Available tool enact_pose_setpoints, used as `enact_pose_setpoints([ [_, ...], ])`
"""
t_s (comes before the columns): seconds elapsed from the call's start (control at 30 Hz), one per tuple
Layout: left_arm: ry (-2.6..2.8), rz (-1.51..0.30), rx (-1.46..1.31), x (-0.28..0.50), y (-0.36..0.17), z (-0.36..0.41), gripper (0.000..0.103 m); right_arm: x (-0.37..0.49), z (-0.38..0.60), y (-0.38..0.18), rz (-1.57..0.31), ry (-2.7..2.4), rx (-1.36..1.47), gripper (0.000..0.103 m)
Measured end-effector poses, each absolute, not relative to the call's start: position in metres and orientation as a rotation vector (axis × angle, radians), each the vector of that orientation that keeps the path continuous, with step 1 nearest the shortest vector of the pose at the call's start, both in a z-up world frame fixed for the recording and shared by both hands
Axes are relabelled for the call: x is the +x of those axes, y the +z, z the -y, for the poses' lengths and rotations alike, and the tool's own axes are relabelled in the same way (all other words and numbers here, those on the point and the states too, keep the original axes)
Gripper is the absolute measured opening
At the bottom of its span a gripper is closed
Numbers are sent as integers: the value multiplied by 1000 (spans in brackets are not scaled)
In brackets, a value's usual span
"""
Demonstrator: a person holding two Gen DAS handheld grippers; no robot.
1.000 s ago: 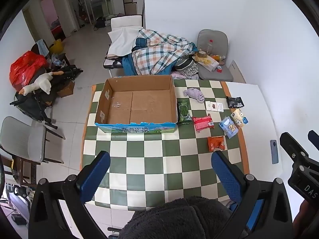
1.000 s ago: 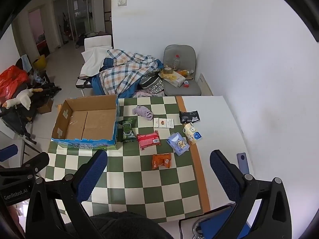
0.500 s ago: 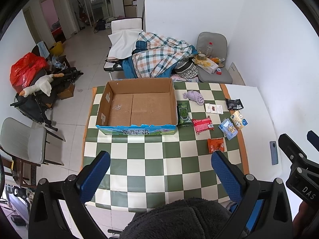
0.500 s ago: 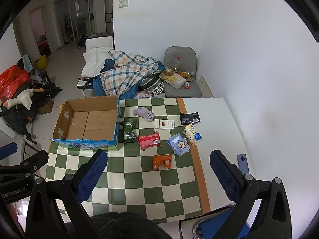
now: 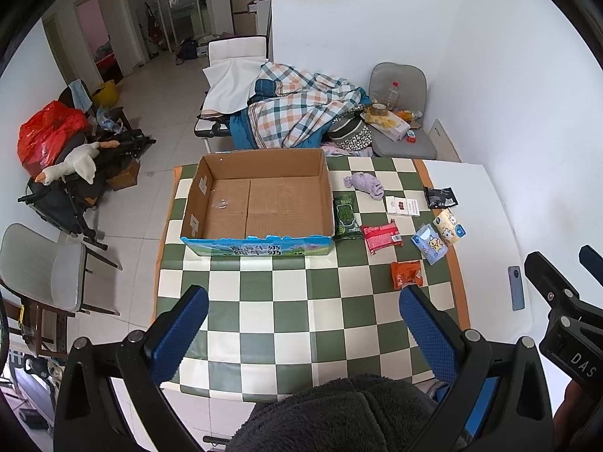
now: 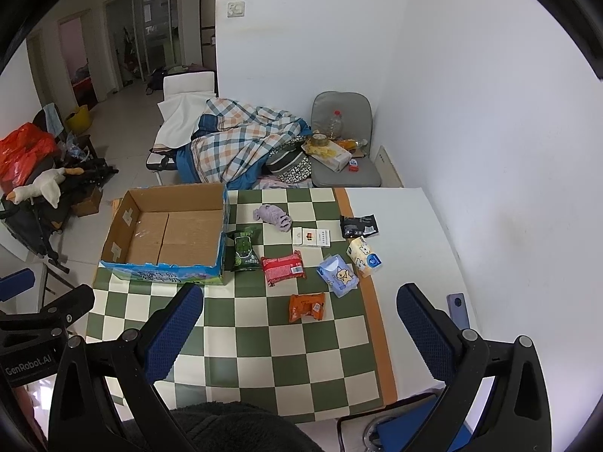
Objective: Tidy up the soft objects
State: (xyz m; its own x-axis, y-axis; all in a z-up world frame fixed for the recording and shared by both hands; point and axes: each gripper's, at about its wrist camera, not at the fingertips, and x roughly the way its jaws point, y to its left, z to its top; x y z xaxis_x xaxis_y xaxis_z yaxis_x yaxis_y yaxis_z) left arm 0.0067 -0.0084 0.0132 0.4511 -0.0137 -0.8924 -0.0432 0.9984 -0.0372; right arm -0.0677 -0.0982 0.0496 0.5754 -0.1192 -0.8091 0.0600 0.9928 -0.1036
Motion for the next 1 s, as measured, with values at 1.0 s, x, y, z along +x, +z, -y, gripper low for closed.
enact_pose_setpoints([
  [1.0,18,-1095,-58,3,14,7,103,-74,97,46,-948,-106,-73,103],
])
